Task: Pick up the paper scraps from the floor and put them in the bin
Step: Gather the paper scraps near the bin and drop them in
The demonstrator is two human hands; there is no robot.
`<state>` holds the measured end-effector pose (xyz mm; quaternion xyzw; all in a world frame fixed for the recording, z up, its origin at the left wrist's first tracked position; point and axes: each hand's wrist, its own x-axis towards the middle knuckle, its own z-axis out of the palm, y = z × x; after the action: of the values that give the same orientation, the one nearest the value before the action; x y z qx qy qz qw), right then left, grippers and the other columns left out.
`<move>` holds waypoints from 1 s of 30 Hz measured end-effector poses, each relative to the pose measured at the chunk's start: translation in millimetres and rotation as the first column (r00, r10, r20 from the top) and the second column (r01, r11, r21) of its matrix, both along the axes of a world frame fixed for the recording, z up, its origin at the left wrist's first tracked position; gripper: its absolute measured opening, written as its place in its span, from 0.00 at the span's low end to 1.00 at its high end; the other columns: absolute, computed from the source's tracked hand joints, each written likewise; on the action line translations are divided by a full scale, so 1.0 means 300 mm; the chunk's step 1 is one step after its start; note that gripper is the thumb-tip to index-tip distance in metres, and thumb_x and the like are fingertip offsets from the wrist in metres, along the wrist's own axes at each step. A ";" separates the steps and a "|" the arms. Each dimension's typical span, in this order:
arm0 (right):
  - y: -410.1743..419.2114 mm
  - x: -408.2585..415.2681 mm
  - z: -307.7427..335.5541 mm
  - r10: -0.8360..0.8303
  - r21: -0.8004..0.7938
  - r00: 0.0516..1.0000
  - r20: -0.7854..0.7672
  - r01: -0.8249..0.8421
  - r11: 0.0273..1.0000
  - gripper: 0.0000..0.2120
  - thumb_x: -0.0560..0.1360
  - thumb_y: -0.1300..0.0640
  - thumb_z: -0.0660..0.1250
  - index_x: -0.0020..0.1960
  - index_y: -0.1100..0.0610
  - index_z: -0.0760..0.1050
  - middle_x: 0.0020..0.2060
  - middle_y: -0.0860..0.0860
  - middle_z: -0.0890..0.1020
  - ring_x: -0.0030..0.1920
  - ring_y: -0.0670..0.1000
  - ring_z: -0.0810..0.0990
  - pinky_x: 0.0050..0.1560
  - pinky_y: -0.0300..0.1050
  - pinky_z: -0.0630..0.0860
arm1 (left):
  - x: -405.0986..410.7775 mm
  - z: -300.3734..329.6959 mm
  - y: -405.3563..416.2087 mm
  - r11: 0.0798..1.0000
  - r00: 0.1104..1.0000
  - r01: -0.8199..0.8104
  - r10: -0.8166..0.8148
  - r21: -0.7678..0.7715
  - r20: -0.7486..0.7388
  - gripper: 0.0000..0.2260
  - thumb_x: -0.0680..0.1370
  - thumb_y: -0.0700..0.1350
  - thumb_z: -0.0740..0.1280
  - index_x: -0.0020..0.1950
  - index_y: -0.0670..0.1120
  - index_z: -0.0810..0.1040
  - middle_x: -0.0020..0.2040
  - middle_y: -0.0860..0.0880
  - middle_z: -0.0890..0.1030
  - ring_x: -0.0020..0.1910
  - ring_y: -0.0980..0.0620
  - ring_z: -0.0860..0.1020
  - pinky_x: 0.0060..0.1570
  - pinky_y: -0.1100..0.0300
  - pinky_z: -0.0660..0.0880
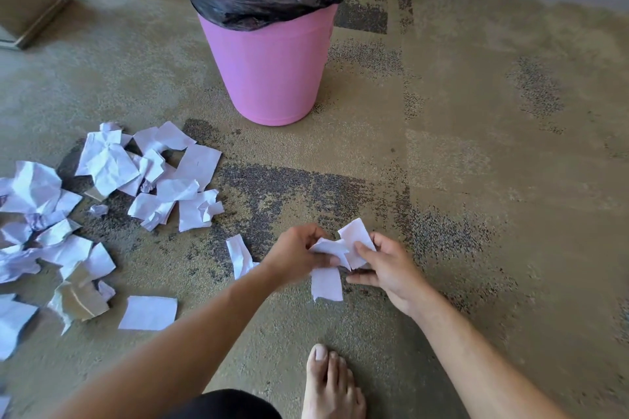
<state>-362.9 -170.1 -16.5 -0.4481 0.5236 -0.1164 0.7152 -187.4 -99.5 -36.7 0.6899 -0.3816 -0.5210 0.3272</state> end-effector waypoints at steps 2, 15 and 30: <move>0.008 0.026 0.016 -0.056 0.102 0.996 0.073 0.048 0.994 0.06 0.81 0.59 0.62 0.54 0.59 0.75 0.49 0.59 0.82 0.50 0.57 0.82 0.44 0.57 0.82 | 0.015 0.022 0.006 0.996 0.991 -0.090 0.087 -0.018 -0.097 0.12 0.69 0.39 0.79 0.41 0.47 0.75 0.35 0.52 0.80 0.33 0.56 0.76 0.33 0.63 0.72; -0.090 0.267 0.309 -0.094 -0.072 0.966 0.239 0.114 0.991 0.10 0.82 0.62 0.59 0.60 0.63 0.73 0.44 0.60 0.84 0.34 0.53 0.82 0.32 0.44 0.82 | 0.173 0.351 -0.072 0.821 0.789 -0.547 0.442 -0.161 -0.427 0.15 0.72 0.35 0.74 0.58 0.36 0.78 0.50 0.40 0.85 0.46 0.45 0.84 0.40 0.55 0.81; -0.495 0.776 1.003 -0.034 -0.256 0.908 0.417 0.153 0.955 0.06 0.77 0.71 0.61 0.43 0.66 0.74 0.35 0.59 0.82 0.27 0.52 0.82 0.29 0.43 0.82 | 0.560 1.010 -0.502 0.588 0.652 -0.758 0.692 -0.282 -0.310 0.12 0.71 0.35 0.76 0.49 0.37 0.77 0.52 0.42 0.81 0.38 0.49 0.81 0.33 0.59 0.81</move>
<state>-130.0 -318.6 284.3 -0.4856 0.3618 -0.3152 0.7307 -19.6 -250.1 266.2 0.6599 -0.1320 -0.3108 0.6712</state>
